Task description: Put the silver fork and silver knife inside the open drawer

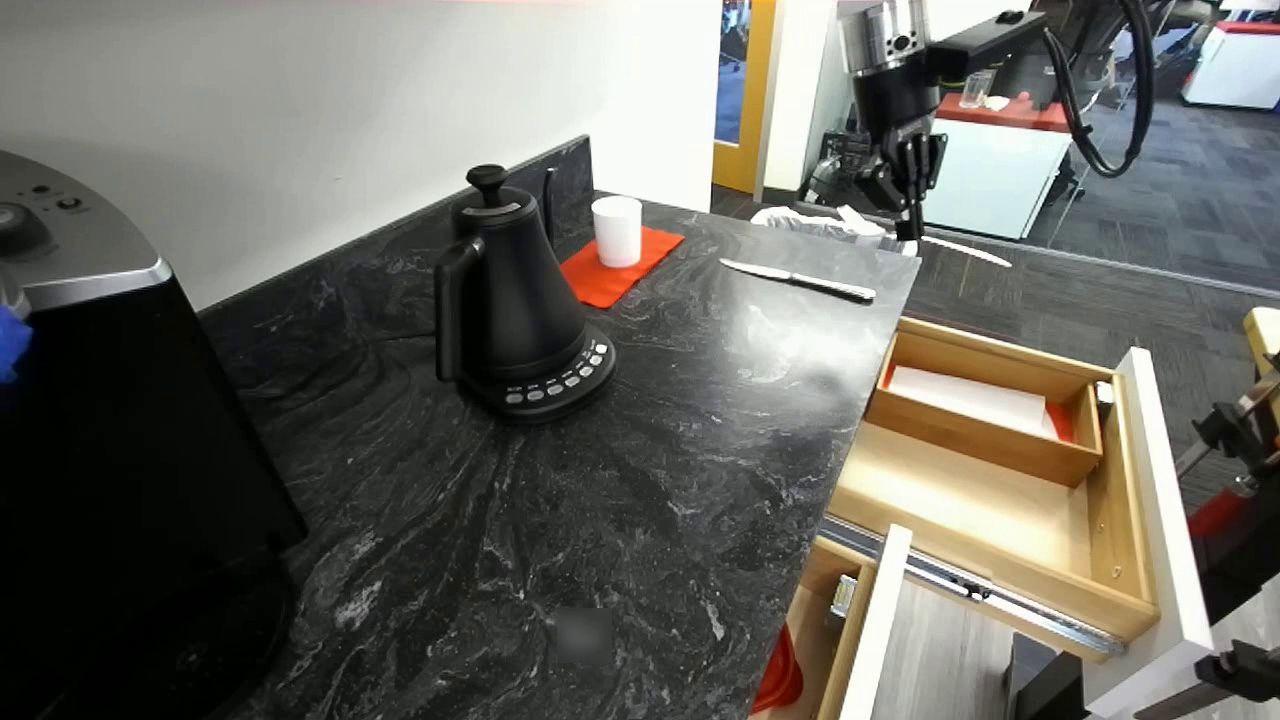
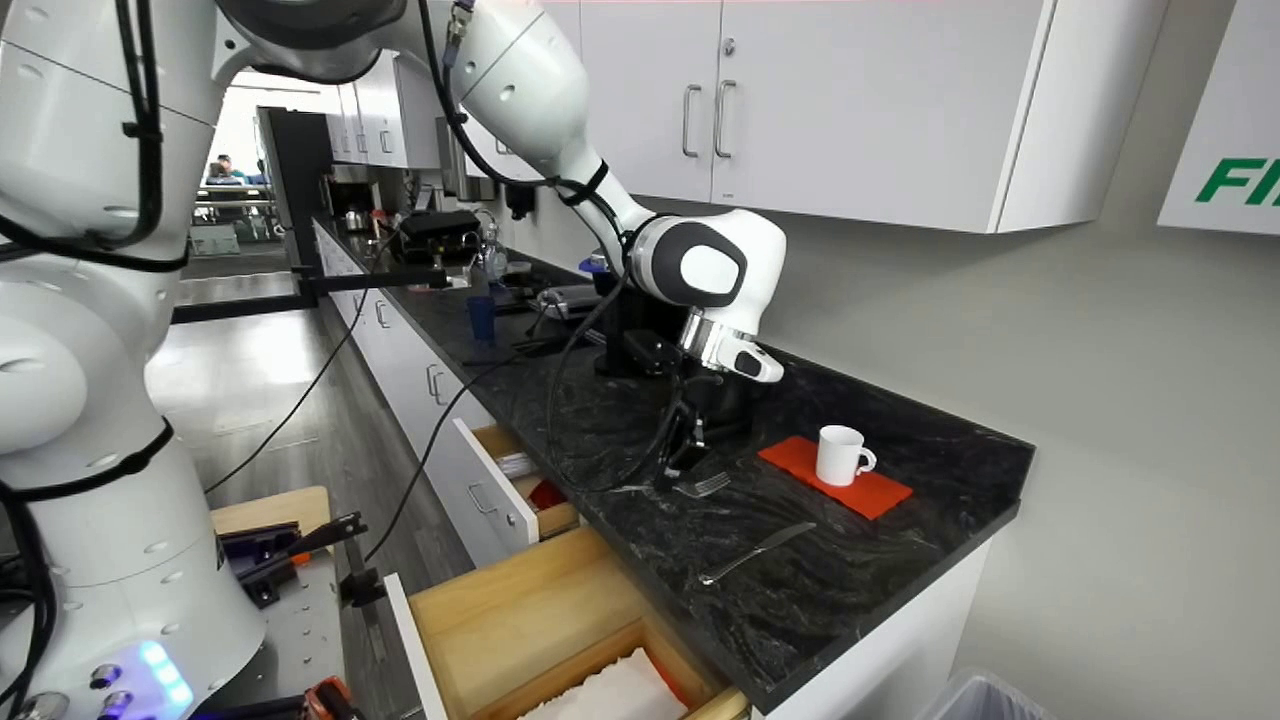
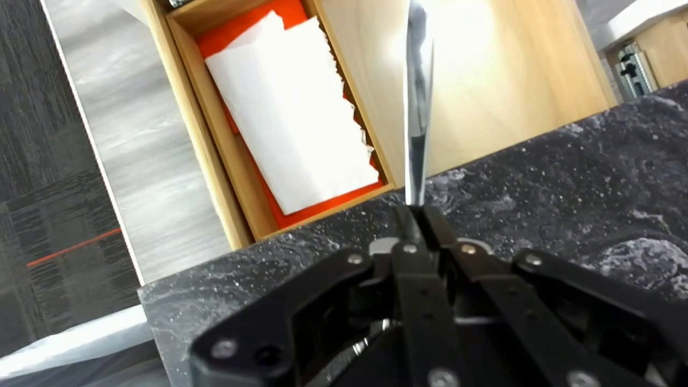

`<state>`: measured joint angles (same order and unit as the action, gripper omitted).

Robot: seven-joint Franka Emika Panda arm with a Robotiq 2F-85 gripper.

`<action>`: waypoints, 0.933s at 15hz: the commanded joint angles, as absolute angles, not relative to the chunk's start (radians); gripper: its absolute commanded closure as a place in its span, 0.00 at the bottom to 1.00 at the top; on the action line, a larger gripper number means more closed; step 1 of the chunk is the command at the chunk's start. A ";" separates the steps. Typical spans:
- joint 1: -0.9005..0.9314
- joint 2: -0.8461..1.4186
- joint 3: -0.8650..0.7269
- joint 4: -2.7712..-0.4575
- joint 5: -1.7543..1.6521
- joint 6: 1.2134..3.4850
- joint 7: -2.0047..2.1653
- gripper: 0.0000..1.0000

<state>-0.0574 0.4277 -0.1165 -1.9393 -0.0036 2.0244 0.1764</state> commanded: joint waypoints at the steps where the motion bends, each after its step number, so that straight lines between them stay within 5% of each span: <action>1: -0.112 0.331 -0.138 -2.055 -0.027 2.020 0.064 0.96; 14: -0.205 0.406 -0.182 -2.118 -0.225 2.003 -0.225 0.97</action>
